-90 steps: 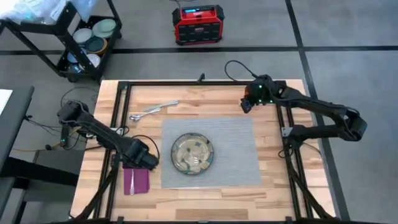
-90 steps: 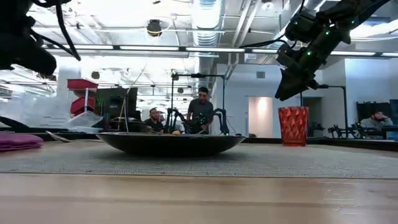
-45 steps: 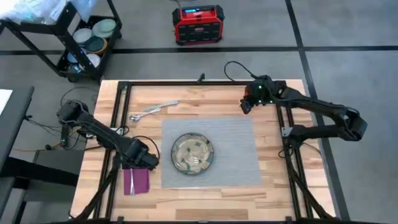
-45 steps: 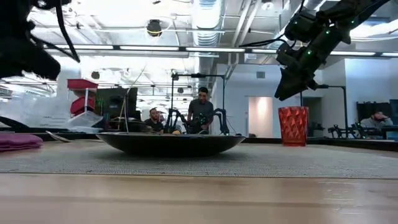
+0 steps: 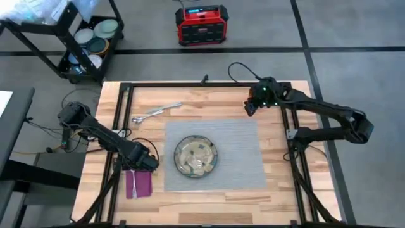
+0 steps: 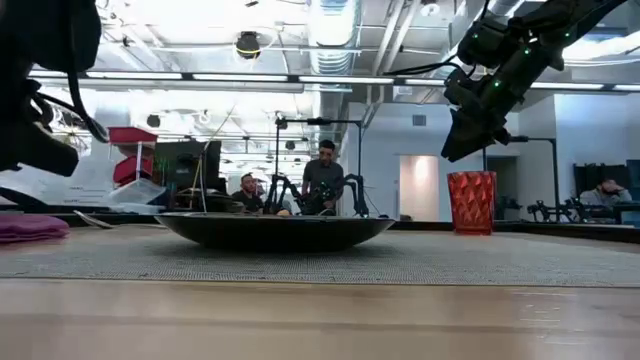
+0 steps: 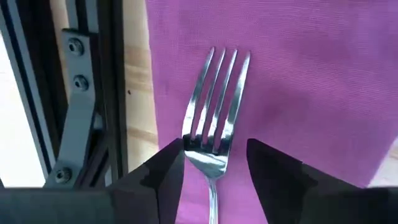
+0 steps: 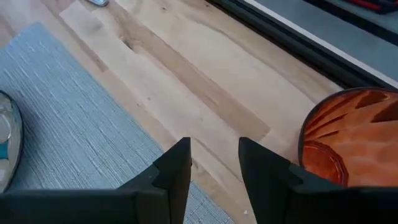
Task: Set table place
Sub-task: Put the silver fork on top of the purple napkin
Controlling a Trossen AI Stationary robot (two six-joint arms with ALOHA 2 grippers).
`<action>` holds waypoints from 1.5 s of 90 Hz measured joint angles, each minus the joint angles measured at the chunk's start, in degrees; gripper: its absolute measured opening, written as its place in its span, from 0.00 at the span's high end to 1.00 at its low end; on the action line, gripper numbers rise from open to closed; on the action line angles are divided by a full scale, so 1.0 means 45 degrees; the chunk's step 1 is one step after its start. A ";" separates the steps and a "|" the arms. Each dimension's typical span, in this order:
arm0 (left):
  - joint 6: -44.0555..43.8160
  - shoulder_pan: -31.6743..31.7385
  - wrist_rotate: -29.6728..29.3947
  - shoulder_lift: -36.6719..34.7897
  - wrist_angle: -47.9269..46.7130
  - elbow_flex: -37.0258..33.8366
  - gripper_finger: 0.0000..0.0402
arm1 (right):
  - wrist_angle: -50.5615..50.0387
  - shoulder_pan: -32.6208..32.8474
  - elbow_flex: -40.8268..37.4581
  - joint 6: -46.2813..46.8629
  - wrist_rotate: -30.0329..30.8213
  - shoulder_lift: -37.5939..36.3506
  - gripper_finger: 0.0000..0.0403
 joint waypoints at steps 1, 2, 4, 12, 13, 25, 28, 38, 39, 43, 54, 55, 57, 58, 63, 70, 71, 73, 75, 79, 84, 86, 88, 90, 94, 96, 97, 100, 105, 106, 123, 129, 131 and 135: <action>0.0022 0.0000 -0.0001 0.0000 0.0010 0.0000 0.64 | 0.0002 0.0000 0.0000 0.0007 0.0000 0.0000 0.69; 0.0044 0.0000 -0.0001 0.0000 0.0021 0.0000 0.65 | 0.0002 0.0003 0.0000 0.0007 0.0000 0.0000 0.69; 0.0091 0.0000 -0.0006 0.0000 0.0065 0.0000 0.66 | 0.0002 0.0003 0.0000 0.0007 0.0000 0.0000 0.69; 0.0305 0.0002 -0.0022 0.0000 0.0358 0.0001 0.77 | 0.0002 0.0003 0.0000 0.0031 0.0000 0.0000 0.69; 0.0343 0.0005 -0.0025 0.0000 0.0401 0.0002 0.78 | 0.0002 0.0003 0.0000 0.0031 0.0000 0.0000 0.69; 0.0832 0.0005 -0.0064 0.0000 0.0436 0.0205 0.97 | -0.0002 0.0003 0.0000 0.0036 0.0000 0.0000 0.69; 0.0993 0.0005 -0.0064 0.0000 0.0421 0.0264 0.98 | 0.0002 0.0003 0.0000 0.0036 0.0000 0.0000 0.69; 0.1496 0.0005 -0.0060 0.0000 -0.0009 0.0731 1.00 | -0.0003 0.0003 0.0000 0.0036 0.0000 0.0000 0.69; 0.1551 0.0005 -0.0060 0.0000 -0.0071 0.0803 1.00 | -0.0003 0.0003 0.0000 0.0036 0.0000 0.0000 0.69; 0.1839 0.0005 -0.0090 0.0000 -0.0276 0.1121 1.00 | -0.0006 0.0003 0.0000 0.0033 0.0000 0.0000 0.69; 0.2795 0.0005 -0.0667 -0.0010 0.0331 0.1717 1.00 | -0.0050 0.0001 0.0000 0.0031 0.0002 0.0000 0.69; 0.2904 0.0005 -0.0740 -0.0011 0.0465 0.1718 1.00 | -0.0047 -0.0001 0.0000 0.0031 0.0005 0.0000 0.69; 0.3115 0.0005 -0.0874 -0.0015 0.0760 0.1702 1.00 | -0.0047 0.0003 0.0000 0.0031 0.0004 0.0000 0.69; 0.3208 0.0005 -0.0927 -0.0014 0.0918 0.1688 1.00 | -0.0047 0.0001 0.0000 0.0031 0.0003 0.0000 0.69; 0.3435 0.0006 -0.1308 -0.0011 0.1443 0.1501 1.00 | -0.0049 0.0003 0.0000 0.0031 0.0003 0.0004 0.69; 0.3317 0.0088 -0.1672 -0.0011 0.1830 0.1096 1.00 | -0.0047 0.0003 0.0000 0.0031 0.0005 0.0024 0.69; 0.3298 0.0098 -0.1683 -0.0012 0.1855 0.1031 1.00 | -0.0047 0.0000 0.0000 0.0031 0.0005 0.0024 0.69; 0.3256 0.0113 -0.1688 -0.0010 0.1855 0.0915 1.00 | -0.0052 -0.0002 0.0000 0.0031 0.0005 0.0024 0.69; 0.3222 0.0121 -0.1699 -0.0010 0.1836 0.0812 1.00 | -0.0051 0.0003 0.0000 0.0031 0.0005 0.0024 0.69; 0.3213 0.0121 -0.1748 -0.0010 0.1794 0.0623 1.00 | -0.0047 0.0000 0.0000 0.0054 0.0005 0.0024 0.69; 0.3208 0.0121 -0.1770 -0.0016 0.1799 0.0384 1.00 | -0.0051 0.0003 0.0000 0.0142 0.0005 0.0024 0.69; 0.3208 0.0121 -0.1759 -0.0039 0.1862 0.0291 1.00 | -0.0051 0.0003 0.0004 0.0162 0.0005 0.0024 0.69; 0.3208 0.0121 -0.1718 -0.0057 0.1942 0.0188 1.00 | -0.0049 0.0002 0.0000 0.0191 0.0007 0.0024 0.69; 0.3208 0.0121 -0.1627 -0.0059 0.1961 0.0083 1.00 | -0.0049 0.0001 0.0003 0.0191 0.0010 0.0024 0.69; 0.3218 0.0130 -0.1466 -0.0063 0.1939 -0.0090 1.00 | -0.0052 -0.0002 0.0000 0.0192 0.0009 0.0024 0.69; 0.3246 0.0131 -0.1388 -0.0058 0.1908 -0.0168 1.00 | -0.0057 0.0000 0.0003 0.0196 0.0005 0.0024 0.69; 0.3286 0.0128 -0.1356 -0.0055 0.1884 -0.0198 0.99 | -0.0066 0.0003 0.0000 0.0196 0.0005 0.0024 0.69; 0.3365 0.0126 -0.1275 -0.0051 0.1804 -0.0252 0.98 | -0.0099 0.0003 0.0001 0.0196 0.0005 0.0024 0.69; 0.3507 0.0118 -0.1196 -0.0030 0.1479 -0.0280 0.96 | -0.0164 0.0003 0.0000 0.0211 0.0005 0.0024 0.69; 0.3544 0.0118 -0.1200 -0.0022 0.1432 -0.0283 0.95 | -0.0185 0.0003 0.0000 0.0217 0.0005 0.0024 0.69; 0.3893 0.0117 -0.0923 0.0009 0.0517 -0.0330 0.79 | -0.0352 -0.0001 0.0004 0.0230 0.0010 0.0024 0.69; 0.3980 0.0117 -0.0987 0.0018 0.0323 -0.0355 0.72 | -0.0353 0.0003 0.0005 0.0230 0.0010 0.0024 0.69; 0.4027 0.0117 -0.1028 0.0009 0.0369 -0.0355 0.70 | -0.0353 0.0003 0.0001 0.0231 0.0010 0.0024 0.69; 0.4087 0.0117 -0.1060 0.0010 0.0443 -0.0345 0.66 | -0.0353 0.0001 0.0002 0.0234 0.0010 0.0024 0.69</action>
